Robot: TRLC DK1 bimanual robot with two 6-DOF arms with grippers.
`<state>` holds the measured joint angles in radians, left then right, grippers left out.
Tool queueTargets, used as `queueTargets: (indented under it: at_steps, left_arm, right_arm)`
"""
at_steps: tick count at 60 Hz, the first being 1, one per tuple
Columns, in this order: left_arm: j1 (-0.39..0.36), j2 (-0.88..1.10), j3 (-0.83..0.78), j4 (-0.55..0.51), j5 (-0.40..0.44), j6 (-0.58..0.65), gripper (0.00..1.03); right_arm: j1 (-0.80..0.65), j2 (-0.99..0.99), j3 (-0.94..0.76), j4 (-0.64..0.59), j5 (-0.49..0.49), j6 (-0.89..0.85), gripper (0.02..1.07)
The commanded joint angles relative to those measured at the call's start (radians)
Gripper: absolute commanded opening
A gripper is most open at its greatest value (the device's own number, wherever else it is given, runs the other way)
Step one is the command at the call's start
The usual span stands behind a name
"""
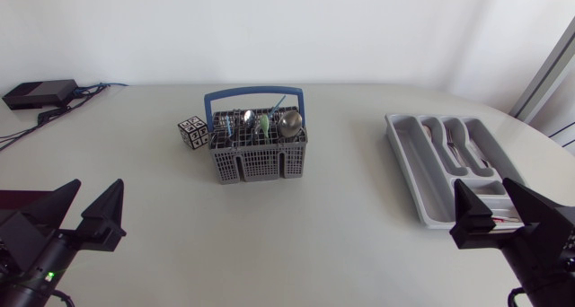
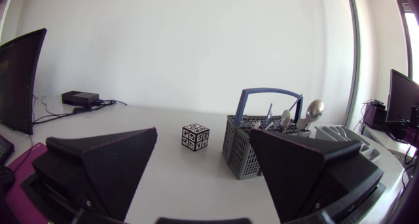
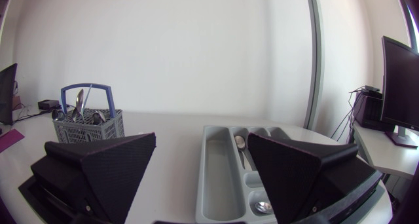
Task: Transfer all utensils from the basket to the drawer tray.
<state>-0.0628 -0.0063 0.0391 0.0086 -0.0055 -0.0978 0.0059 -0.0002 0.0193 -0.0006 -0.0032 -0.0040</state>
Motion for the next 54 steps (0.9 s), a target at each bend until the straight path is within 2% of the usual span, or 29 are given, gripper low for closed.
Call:
queueTargets:
  at_steps: [1,22,34,54]
  left_arm:
    - [-0.006,-0.009,-0.038,-0.012,-0.007,-0.017,0.99]
    - [0.0,-0.008,-0.015,0.017,-0.017,0.007,0.99]
    - [0.008,0.029,0.068,-0.001,-0.017,0.009,0.98]
    - [-0.045,0.376,0.28,0.021,-0.021,-0.006,0.97]
  right_arm:
    - [0.003,-0.004,-0.019,-0.009,-0.004,-0.005,1.03]
    - [0.002,-0.006,-0.013,0.002,0.014,-0.007,1.03]
    - [0.025,0.005,0.03,-0.016,0.019,-0.004,1.03]
    - [0.085,0.22,0.131,0.067,0.051,-0.001,1.03]
